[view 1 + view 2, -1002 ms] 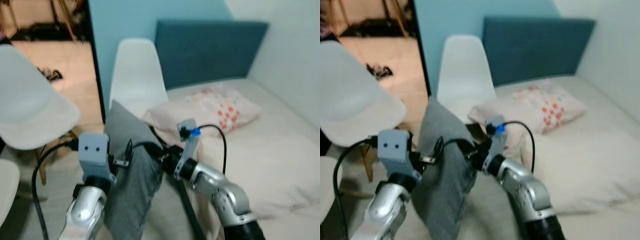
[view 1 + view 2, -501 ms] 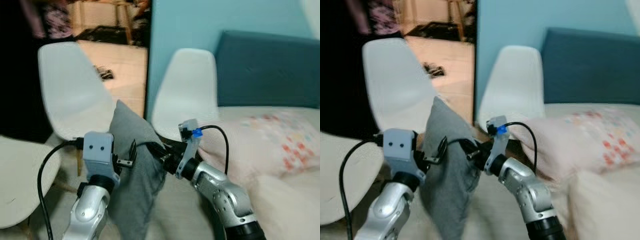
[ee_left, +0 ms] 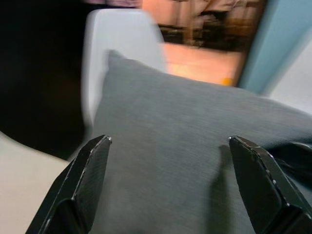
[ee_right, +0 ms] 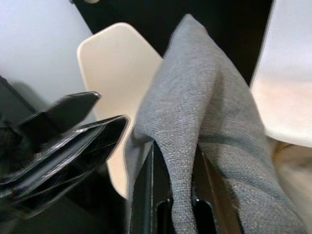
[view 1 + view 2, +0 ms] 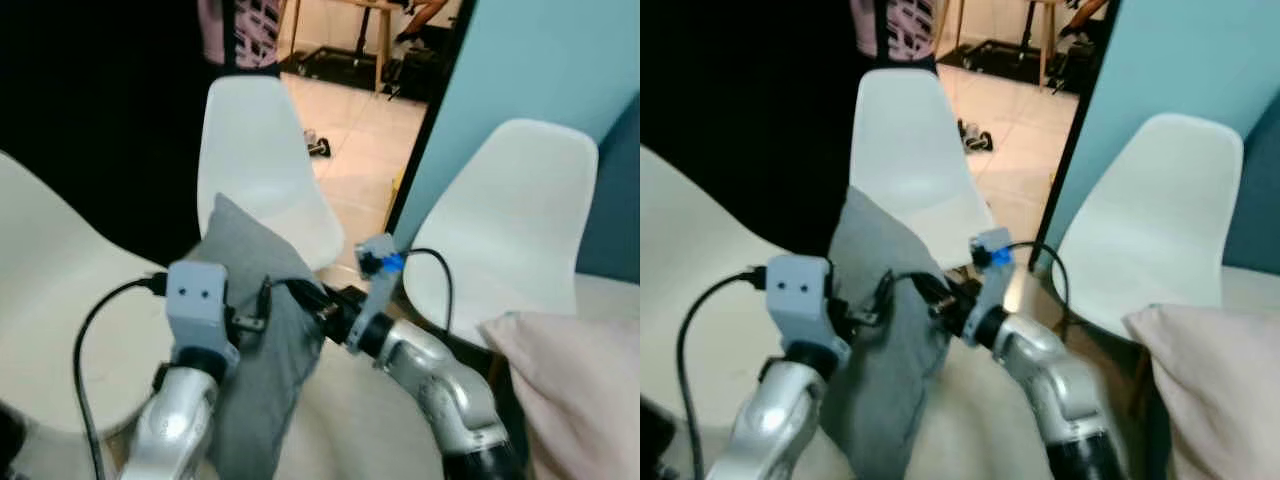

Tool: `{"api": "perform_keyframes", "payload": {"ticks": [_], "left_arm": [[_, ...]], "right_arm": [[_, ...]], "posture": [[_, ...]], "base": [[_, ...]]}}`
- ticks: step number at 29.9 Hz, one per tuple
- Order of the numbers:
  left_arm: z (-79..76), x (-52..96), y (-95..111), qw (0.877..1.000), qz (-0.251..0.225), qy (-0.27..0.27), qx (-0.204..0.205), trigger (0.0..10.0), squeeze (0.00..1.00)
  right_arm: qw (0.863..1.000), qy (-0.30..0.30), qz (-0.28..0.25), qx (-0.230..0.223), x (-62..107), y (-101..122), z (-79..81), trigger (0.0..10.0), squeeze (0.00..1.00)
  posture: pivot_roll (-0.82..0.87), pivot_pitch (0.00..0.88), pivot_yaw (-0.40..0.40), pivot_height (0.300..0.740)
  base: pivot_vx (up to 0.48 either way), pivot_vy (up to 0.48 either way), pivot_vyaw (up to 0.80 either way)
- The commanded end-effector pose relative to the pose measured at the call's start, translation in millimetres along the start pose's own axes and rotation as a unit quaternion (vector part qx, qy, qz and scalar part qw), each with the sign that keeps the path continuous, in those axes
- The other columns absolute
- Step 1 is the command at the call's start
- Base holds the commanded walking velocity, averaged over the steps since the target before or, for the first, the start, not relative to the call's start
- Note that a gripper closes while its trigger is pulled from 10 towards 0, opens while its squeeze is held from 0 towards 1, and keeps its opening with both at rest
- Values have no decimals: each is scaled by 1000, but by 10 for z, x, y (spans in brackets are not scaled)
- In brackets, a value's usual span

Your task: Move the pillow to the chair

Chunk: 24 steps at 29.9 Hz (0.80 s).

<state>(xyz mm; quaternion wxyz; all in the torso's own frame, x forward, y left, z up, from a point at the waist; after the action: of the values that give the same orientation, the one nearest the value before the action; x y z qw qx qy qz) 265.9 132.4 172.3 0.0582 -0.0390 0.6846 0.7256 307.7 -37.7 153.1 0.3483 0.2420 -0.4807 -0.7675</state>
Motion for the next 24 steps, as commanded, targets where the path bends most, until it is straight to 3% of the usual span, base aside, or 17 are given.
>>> {"api": "perform_keyframes", "payload": {"ticks": [1,14,24], "left_arm": [[-71,-7,16,1000,-2,-11,4,10000,0],[-74,-12,25,1000,-4,-11,3,10000,0],[-76,-16,30,1000,-4,-9,-1,10000,0]], "right_arm": [[999,-2,-34,4,47,168,-30,10000,0],[999,-10,-50,-3,55,214,-73,10000,0],[999,9,-41,6,38,207,-11,10000,0]], "posture": [[97,0,-101,678],[98,0,-104,733],[98,0,-104,740]], "base": [[390,0,0],[392,0,0],[393,0,0]]}}
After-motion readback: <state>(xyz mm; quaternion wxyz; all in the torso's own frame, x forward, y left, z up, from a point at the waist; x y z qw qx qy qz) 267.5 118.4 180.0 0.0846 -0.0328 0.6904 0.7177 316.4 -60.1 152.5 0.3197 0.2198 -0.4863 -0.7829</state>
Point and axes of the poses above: a point about 5 cm out from each wrist's last joint towards the gripper, its own x axis pointing back from the gripper into the wrist, its own y axis along the axis of the wrist's last joint, z = x × y, the point moved 3 cm from there along -x, pointing out of the wrist towards the gripper, and after that the axes turned 3 degrees about -x, right-handed, at the moved point
